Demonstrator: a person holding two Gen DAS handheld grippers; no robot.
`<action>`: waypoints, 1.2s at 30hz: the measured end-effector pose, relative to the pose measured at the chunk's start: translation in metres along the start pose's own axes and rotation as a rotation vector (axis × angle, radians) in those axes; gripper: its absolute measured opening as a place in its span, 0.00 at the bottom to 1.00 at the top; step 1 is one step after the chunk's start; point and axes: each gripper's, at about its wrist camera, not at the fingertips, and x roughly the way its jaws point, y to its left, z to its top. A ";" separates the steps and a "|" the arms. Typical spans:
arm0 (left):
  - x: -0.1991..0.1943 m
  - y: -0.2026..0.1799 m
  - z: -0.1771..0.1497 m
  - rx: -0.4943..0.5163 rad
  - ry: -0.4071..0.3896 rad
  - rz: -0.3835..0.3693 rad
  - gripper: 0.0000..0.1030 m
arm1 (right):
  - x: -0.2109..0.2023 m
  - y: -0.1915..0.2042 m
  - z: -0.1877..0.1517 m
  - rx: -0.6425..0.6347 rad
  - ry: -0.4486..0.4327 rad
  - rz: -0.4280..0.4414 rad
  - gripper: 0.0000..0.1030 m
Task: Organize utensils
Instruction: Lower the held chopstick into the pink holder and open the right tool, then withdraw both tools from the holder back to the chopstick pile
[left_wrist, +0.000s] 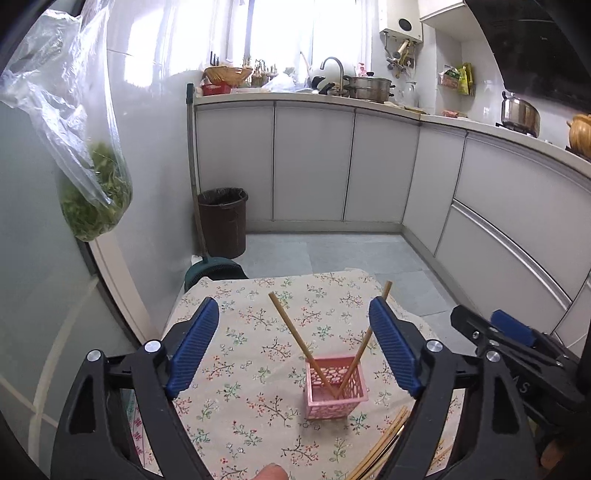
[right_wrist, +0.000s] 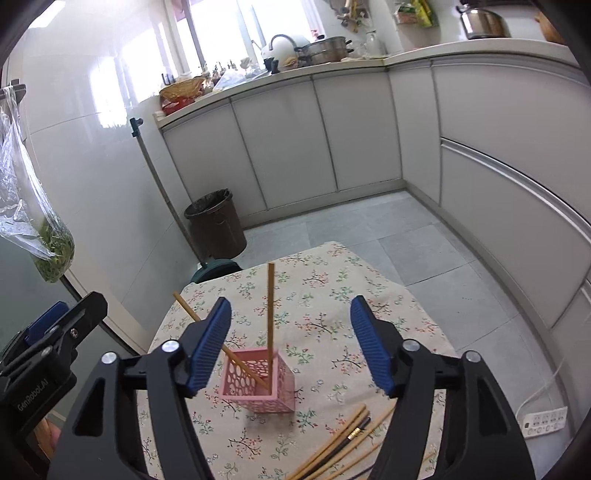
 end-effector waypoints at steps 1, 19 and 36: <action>-0.002 -0.001 -0.003 -0.002 0.003 -0.002 0.79 | -0.005 -0.004 -0.003 0.009 -0.007 -0.012 0.74; -0.020 -0.037 -0.054 0.062 0.072 -0.017 0.93 | -0.069 -0.077 -0.066 0.095 0.014 -0.233 0.94; 0.060 -0.113 -0.107 0.205 0.398 -0.170 0.93 | -0.061 -0.155 -0.104 0.308 0.236 -0.239 0.94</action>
